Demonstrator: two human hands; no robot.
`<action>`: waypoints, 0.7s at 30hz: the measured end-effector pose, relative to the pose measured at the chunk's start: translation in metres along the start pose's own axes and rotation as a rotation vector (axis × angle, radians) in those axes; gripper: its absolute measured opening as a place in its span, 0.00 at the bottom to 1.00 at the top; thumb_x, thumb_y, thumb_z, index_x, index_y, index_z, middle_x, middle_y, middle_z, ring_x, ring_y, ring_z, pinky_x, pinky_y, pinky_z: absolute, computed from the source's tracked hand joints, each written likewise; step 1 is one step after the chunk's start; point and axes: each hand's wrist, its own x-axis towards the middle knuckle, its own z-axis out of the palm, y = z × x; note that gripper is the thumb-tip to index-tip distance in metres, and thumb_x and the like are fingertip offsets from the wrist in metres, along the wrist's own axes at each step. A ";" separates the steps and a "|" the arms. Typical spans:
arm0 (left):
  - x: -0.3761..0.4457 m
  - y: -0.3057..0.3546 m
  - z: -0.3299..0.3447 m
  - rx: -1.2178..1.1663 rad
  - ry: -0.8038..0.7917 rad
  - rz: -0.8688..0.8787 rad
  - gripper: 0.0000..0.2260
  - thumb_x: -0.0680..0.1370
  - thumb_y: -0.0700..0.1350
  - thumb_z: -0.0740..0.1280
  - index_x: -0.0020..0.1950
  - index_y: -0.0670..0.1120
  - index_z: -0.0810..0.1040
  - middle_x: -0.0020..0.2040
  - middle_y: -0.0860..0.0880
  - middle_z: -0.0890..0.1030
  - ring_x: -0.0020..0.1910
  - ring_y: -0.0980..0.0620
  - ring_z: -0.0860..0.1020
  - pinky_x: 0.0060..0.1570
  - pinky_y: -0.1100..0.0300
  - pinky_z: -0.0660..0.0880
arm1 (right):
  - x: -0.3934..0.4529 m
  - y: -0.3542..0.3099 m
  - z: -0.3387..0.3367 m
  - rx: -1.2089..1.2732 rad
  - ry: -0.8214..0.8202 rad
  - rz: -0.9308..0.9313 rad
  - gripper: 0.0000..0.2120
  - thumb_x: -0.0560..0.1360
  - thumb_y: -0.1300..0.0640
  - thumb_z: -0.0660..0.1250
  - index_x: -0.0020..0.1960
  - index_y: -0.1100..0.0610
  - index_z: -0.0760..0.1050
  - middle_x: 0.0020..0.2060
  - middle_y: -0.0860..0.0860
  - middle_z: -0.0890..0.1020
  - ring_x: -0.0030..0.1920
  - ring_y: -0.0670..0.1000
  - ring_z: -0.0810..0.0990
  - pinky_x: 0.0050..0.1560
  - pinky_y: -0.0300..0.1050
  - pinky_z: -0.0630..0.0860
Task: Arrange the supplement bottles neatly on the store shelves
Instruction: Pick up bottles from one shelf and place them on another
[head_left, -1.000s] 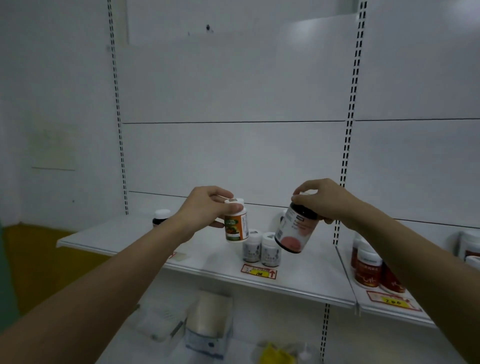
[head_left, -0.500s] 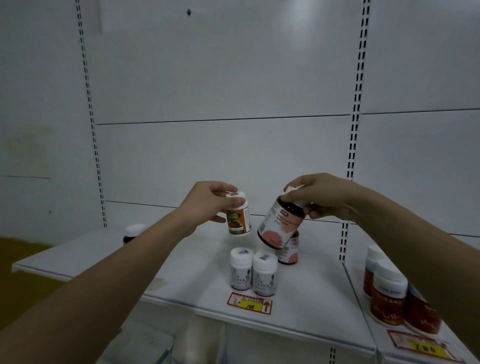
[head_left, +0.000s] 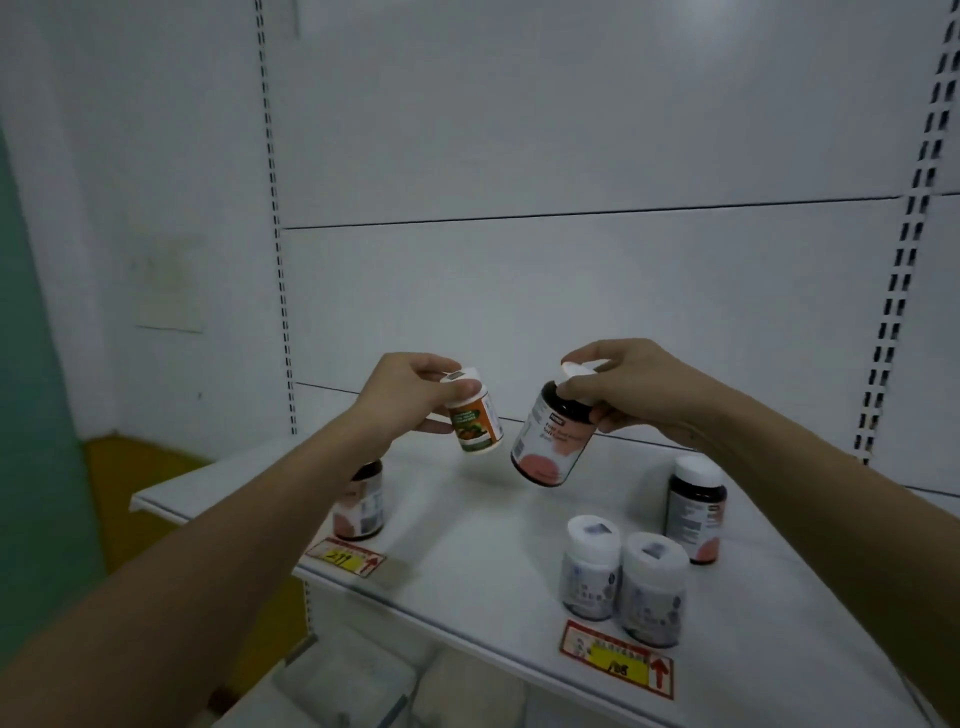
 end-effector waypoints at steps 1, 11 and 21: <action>0.005 -0.005 -0.010 0.006 0.002 0.006 0.20 0.72 0.42 0.75 0.63 0.42 0.78 0.55 0.44 0.81 0.47 0.47 0.83 0.43 0.54 0.83 | 0.005 -0.002 0.011 -0.005 -0.001 0.001 0.16 0.72 0.57 0.75 0.58 0.57 0.78 0.48 0.58 0.82 0.32 0.48 0.80 0.30 0.37 0.77; 0.071 -0.071 -0.106 0.040 -0.118 0.056 0.14 0.70 0.45 0.77 0.53 0.44 0.81 0.49 0.46 0.83 0.44 0.50 0.84 0.38 0.58 0.82 | 0.047 -0.011 0.148 -0.326 -0.130 0.051 0.19 0.71 0.54 0.75 0.59 0.58 0.78 0.49 0.52 0.83 0.39 0.50 0.83 0.31 0.36 0.76; 0.123 -0.098 -0.148 -0.017 -0.238 0.077 0.18 0.69 0.50 0.78 0.54 0.43 0.81 0.51 0.46 0.83 0.45 0.47 0.84 0.37 0.56 0.82 | 0.071 -0.009 0.221 -0.301 -0.127 0.246 0.19 0.69 0.55 0.77 0.58 0.55 0.76 0.55 0.50 0.79 0.44 0.51 0.84 0.35 0.37 0.79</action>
